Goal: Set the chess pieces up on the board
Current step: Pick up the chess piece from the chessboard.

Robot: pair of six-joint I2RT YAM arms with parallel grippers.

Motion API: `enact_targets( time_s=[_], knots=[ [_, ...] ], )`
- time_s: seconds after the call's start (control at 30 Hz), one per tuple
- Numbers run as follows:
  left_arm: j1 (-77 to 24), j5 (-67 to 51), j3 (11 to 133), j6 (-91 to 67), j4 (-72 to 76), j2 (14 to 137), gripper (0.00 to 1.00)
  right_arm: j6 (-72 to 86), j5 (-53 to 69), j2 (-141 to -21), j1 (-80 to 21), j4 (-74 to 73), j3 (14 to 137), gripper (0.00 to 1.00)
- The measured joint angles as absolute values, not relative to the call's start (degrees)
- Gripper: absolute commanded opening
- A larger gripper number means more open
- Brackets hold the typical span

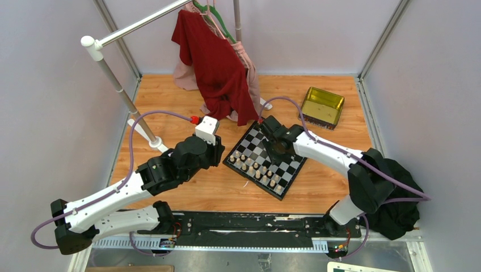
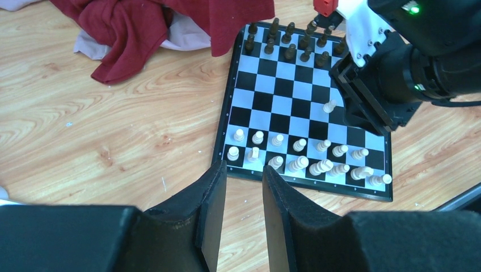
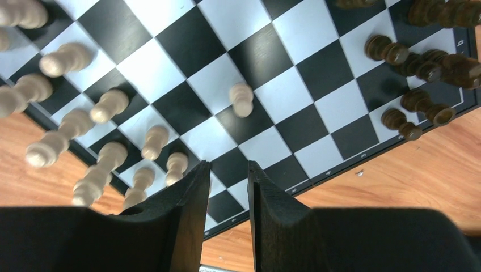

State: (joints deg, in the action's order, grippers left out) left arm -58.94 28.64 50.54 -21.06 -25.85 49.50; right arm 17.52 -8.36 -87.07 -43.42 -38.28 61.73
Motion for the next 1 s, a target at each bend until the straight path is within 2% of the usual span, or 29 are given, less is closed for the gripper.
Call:
enact_targets(
  time_s=[0.37,0.9,1.0],
  knots=[
    [-58.94,28.67,50.54,-21.04,-25.87,49.50,0.35,14.48,-7.33,-93.34,-38.15,-34.52,62.87,0.35],
    [-58.94,28.64,50.54,-21.04,-25.87,50.63,0.35,12.40,-4.38,-95.88,-37.17,-31.81,64.12,0.35],
    [-58.94,28.64,50.54,-21.04,-25.87,50.65,0.35,12.05,-3.99,-96.71,-36.97,-31.33,64.14,0.32]
  ],
)
